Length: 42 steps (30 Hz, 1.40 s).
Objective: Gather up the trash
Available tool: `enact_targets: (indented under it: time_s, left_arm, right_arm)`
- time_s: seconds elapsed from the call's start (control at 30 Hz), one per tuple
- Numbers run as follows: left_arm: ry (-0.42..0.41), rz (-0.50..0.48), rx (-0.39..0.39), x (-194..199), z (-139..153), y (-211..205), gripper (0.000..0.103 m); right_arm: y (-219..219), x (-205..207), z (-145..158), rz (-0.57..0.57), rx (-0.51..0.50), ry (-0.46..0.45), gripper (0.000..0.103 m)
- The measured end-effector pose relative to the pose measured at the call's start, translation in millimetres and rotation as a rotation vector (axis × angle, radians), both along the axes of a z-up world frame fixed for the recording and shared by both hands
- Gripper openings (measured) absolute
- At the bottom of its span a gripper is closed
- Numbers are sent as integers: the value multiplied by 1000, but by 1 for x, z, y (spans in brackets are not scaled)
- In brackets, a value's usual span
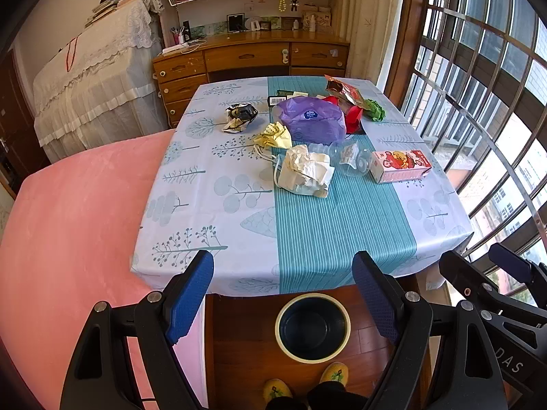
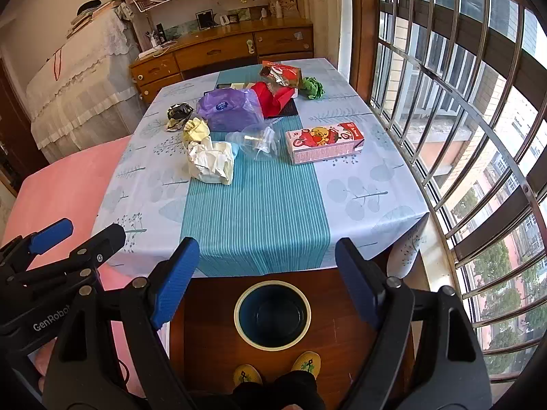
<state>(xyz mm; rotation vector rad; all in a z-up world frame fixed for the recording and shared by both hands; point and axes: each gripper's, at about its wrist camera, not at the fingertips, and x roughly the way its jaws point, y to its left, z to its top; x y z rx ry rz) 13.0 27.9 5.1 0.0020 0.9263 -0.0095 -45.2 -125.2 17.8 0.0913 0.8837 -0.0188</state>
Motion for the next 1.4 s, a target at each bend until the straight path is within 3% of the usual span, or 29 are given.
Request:
enact_targets:
  time_s: [0.5, 0.83, 1.1, 1.4]
  left_arm:
    - [-44, -75, -23, 36, 4, 12, 85]
    - [-32, -11, -15, 109, -6, -10, 85]
    - [107, 152, -61, 195, -41, -32, 85]
    - [290, 362, -165, 250, -98, -30, 85]
  right_arm:
    - [11, 18, 7, -70, -7, -28, 80]
    - [-19, 91, -1, -38, -15, -8, 80]
    - [-56, 193, -19, 137, -9, 84, 77]
    - [-91, 286, -44, 312, 18, 165, 70]
